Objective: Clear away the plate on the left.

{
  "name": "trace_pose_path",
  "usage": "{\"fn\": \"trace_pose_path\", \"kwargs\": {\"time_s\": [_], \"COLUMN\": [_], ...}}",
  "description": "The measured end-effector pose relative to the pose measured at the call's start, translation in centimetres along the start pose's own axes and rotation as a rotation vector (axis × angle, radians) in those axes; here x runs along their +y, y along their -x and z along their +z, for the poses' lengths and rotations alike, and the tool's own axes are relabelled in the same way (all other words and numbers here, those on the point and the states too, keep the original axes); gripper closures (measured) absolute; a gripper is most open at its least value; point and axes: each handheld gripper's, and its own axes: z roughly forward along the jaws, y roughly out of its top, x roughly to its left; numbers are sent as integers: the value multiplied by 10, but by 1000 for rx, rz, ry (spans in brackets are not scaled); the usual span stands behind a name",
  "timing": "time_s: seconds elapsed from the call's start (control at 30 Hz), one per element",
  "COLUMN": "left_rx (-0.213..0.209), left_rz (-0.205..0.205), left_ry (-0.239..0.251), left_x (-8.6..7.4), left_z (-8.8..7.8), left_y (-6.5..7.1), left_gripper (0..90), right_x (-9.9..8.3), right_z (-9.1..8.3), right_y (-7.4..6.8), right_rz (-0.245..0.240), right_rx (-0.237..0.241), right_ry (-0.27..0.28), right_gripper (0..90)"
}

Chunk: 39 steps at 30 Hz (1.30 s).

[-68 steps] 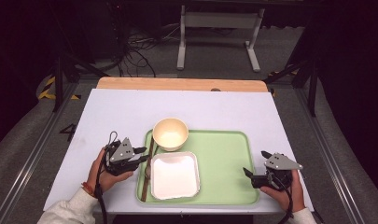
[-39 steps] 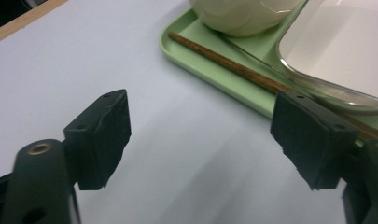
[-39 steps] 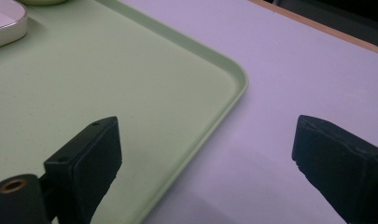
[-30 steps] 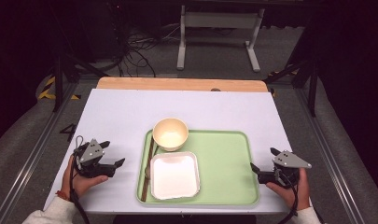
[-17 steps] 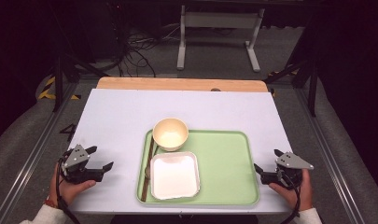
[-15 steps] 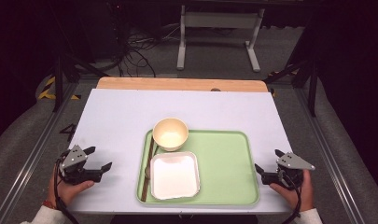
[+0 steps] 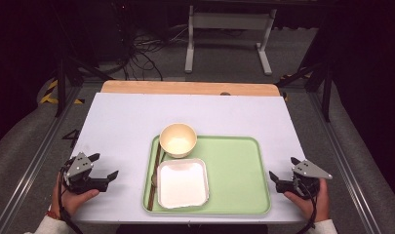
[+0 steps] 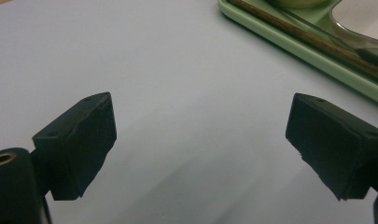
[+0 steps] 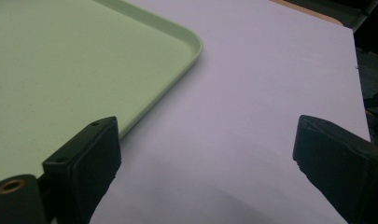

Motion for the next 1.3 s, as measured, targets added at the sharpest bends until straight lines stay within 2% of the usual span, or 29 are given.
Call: {"fn": "trace_pose_path", "kwargs": {"time_s": [0.27, 0.37, 1.3], "left_rx": [-2, 1, 11], "left_rz": [-2, 8, 2], "left_ry": [0, -15, 1], "left_x": [0, 0, 2], "left_z": [1, 3, 4], "left_y": [0, 0, 0], "left_gripper": [97, 97, 98], "right_x": [0, 0, 0], "right_z": [0, 0, -1], "right_y": [-1, -1, -1], "right_rz": [3, -1, -2], "right_rx": [1, 1, 0], "right_ry": [2, 3, 0], "right_gripper": [81, 82, 83]}}
